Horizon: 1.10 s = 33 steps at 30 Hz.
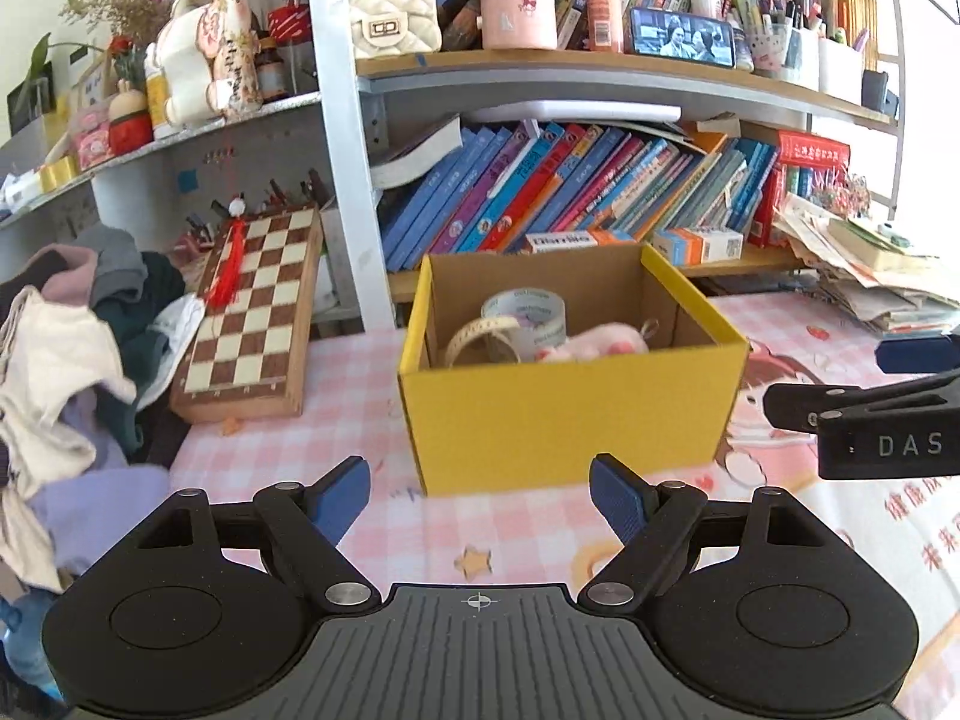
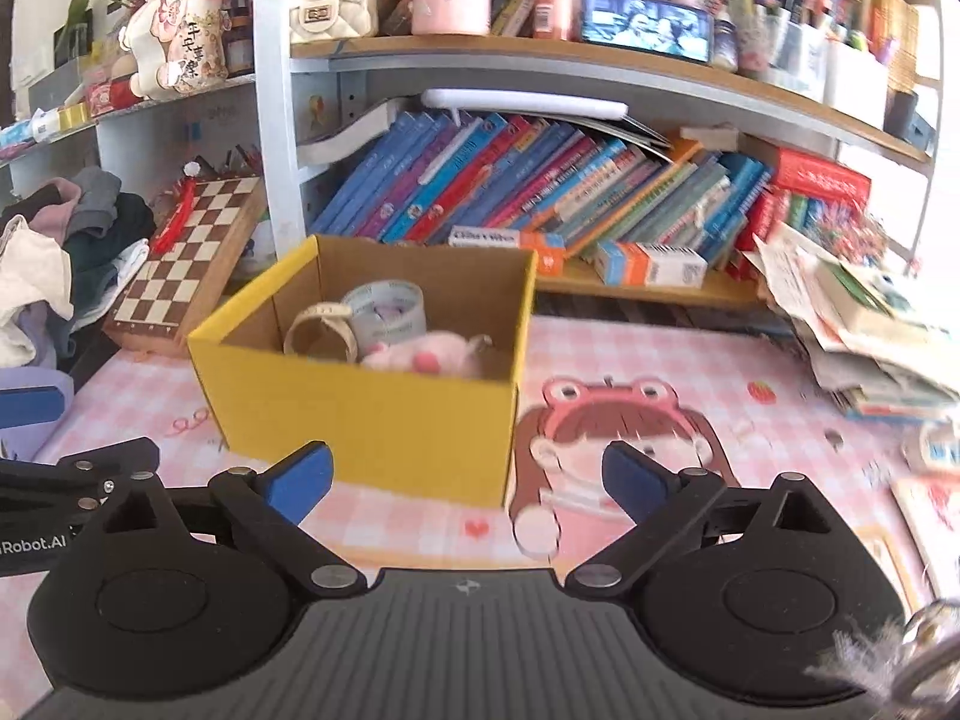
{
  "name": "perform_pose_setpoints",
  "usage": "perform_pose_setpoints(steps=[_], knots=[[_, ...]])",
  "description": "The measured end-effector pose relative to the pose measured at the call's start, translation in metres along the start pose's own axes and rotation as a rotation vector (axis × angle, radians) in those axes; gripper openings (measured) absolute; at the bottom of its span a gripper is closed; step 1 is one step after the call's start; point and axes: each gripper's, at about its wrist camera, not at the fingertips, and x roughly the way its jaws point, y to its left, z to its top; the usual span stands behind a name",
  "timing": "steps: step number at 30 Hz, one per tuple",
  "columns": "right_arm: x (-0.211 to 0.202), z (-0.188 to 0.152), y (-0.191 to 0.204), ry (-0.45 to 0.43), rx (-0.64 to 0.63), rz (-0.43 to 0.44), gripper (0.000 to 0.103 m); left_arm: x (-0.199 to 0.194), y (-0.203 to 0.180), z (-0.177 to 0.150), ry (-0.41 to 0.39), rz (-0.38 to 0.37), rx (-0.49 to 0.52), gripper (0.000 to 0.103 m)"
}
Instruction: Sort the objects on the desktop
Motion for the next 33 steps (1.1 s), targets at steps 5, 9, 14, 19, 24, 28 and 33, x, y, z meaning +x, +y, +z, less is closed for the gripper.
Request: perform_pose_setpoints(steps=[5, 9, 14, 19, 24, 28, 33], knots=[[-0.015, -0.029, 0.003, 0.024, 0.023, -0.028, 0.099, -0.011, 0.001, -0.021, 0.03, 0.01, -0.029, 0.083], [-0.029, -0.049, 0.006, 0.031, 0.037, -0.049, 0.1, -0.021, -0.001, -0.034, 0.036, 0.026, -0.024, 0.083], [-0.041, -0.069, 0.01, 0.047, 0.036, -0.061, 0.102, -0.035, -0.003, -0.045, 0.026, 0.04, -0.02, 0.096], [-0.049, -0.075, 0.01, 0.039, 0.064, -0.072, 0.103, -0.043, -0.007, -0.054, 0.035, 0.044, -0.013, 0.096], [-0.058, -0.082, 0.016, 0.04, 0.055, -0.08, 0.103, -0.049, -0.012, -0.064, 0.044, 0.052, 0.015, 0.097], [-0.062, -0.087, 0.019, 0.053, 0.051, -0.082, 0.103, -0.053, -0.01, -0.07, 0.054, 0.062, 0.009, 0.098], [-0.066, -0.088, 0.025, 0.05, 0.035, -0.078, 0.103, -0.058, -0.007, -0.073, 0.057, 0.074, 0.004, 0.1]])
